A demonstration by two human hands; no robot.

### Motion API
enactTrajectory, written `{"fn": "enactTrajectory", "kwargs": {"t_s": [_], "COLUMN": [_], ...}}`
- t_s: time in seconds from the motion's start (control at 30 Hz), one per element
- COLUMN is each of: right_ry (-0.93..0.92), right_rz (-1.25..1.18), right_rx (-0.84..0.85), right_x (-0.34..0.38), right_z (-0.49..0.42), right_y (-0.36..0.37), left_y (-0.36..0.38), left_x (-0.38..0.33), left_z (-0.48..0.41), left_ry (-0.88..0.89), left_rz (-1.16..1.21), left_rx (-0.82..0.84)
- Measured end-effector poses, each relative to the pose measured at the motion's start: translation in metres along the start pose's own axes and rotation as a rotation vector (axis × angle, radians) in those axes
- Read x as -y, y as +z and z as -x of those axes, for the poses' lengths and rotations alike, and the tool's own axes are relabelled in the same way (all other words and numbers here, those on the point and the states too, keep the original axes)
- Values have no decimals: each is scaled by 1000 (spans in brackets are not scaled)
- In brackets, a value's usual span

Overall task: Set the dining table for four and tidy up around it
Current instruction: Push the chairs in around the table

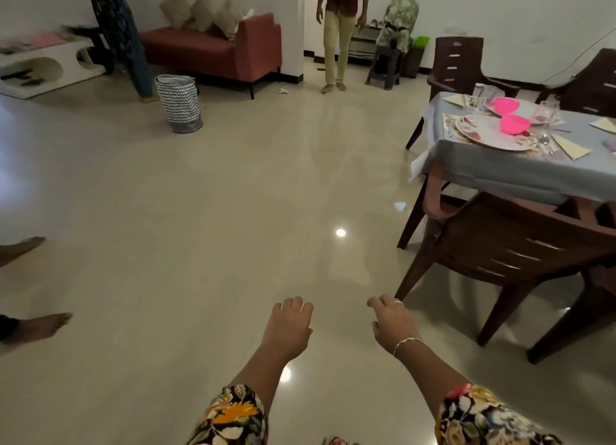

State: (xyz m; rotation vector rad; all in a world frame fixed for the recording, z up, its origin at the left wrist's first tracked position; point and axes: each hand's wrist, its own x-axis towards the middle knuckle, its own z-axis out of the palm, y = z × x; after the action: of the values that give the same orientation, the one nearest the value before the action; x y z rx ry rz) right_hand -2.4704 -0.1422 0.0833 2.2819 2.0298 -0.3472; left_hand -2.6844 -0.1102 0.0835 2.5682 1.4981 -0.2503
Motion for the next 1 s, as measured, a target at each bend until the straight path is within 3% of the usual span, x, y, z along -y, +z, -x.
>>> {"fn": "enactTrajectory", "kwargs": {"t_s": [0.23, 0.4, 0.57, 1.0], "right_ry": [23, 21, 83, 255], "right_rz": [-21, 0, 7, -73], "right_rx": [4, 10, 38, 63], "right_x": [-2, -40, -79, -156], "right_z": [-112, -213, -311, -558], "right_y": [-2, -29, -66, -109], "left_y": [-20, -64, -115, -164], "left_x": [36, 51, 63, 90], "left_z": [-113, -234, -358, -652], "left_ry": [43, 78, 123, 265], "left_rz": [-33, -21, 7, 3], "left_rx": [43, 122, 100, 117]}}
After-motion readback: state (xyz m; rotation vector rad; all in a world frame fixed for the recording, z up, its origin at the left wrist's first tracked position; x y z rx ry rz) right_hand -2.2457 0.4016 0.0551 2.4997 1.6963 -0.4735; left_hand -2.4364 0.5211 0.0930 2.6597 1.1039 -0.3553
